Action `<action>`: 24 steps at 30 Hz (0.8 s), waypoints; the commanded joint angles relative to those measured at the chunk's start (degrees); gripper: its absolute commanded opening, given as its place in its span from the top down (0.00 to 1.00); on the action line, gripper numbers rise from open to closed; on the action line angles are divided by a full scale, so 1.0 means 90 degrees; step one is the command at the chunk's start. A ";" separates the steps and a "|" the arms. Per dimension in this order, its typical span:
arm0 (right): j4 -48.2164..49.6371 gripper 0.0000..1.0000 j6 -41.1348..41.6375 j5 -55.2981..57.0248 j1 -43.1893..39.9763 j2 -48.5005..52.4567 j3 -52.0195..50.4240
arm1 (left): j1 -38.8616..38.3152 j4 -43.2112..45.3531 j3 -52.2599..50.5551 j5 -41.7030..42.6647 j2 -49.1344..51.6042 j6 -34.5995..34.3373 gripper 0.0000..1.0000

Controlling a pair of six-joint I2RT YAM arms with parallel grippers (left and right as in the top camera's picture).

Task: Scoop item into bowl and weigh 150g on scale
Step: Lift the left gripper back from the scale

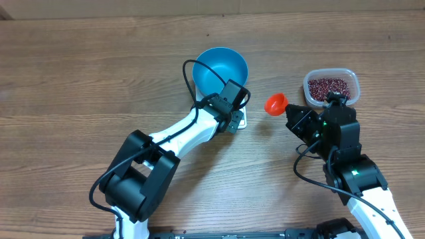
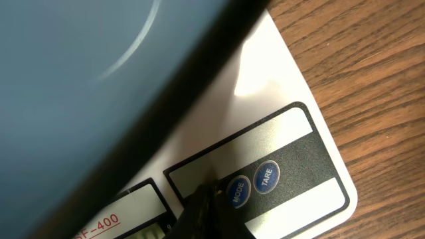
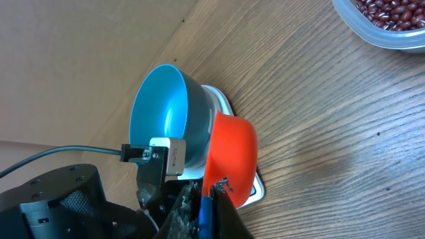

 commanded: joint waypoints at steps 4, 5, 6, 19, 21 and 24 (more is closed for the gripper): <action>0.0056 0.96 0.0022 0.0039 0.0034 -0.0097 0.0119 | -0.0012 -0.0075 -0.0175 0.0080 0.0068 -0.0041 0.96; 0.0056 0.96 0.0022 0.0039 0.0034 -0.0097 0.0119 | -0.0012 -0.0075 -0.0175 0.0080 0.0068 -0.0041 0.96; 0.0056 0.96 0.0022 0.0039 0.0034 -0.0097 0.0119 | -0.0012 -0.0083 -0.0172 0.0085 0.0061 -0.0044 0.96; 0.0107 0.96 0.0019 0.0039 0.0034 -0.0097 0.0119 | -0.0010 -0.1319 0.0007 0.0053 -0.1579 0.0032 0.96; 0.0107 0.96 0.0019 0.0039 0.0034 -0.0097 0.0119 | -0.0007 -0.1535 0.0007 0.0053 -0.1914 0.0032 0.56; 0.0104 0.96 0.0019 0.0039 0.0034 -0.0097 0.0119 | 0.0046 -0.1812 0.0007 0.0056 -0.2327 0.0029 0.00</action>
